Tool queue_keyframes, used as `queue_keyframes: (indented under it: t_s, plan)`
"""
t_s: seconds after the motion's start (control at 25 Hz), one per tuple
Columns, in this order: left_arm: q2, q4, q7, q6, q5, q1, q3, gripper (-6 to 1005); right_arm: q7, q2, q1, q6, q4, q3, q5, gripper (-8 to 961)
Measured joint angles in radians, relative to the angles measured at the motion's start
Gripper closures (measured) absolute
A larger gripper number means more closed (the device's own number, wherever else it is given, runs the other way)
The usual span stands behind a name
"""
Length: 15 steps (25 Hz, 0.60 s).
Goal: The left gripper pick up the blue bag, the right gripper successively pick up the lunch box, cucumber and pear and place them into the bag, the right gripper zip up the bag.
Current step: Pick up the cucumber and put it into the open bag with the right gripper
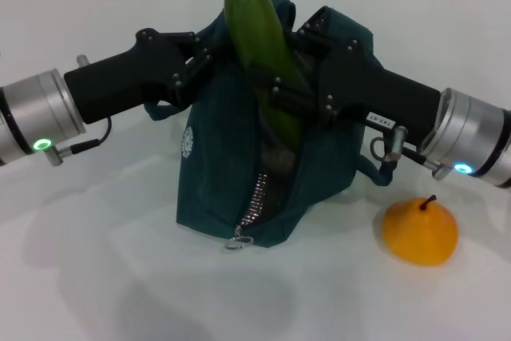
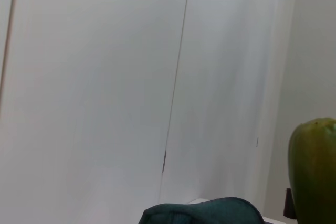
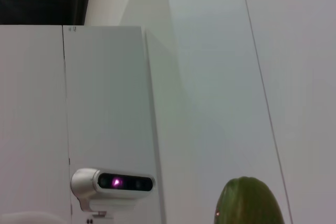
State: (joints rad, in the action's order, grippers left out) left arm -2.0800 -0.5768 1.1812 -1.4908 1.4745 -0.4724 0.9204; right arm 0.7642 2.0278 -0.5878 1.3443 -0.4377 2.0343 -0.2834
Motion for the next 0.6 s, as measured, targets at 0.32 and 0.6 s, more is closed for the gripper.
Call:
queue_keyframes:
  t_s: [0.32,0.6]
  plan:
    - [0.001,0.0,0.0,0.001,-0.001,-0.002,0.0,964,-0.038,0.0,-0.001,-0.011,0.0,0.002,-0.005,348]
    - [0.003,-0.002,0.0,0.003,-0.002,-0.008,-0.001,964,-0.053,0.0,0.01,0.002,-0.001,-0.001,-0.014,350]
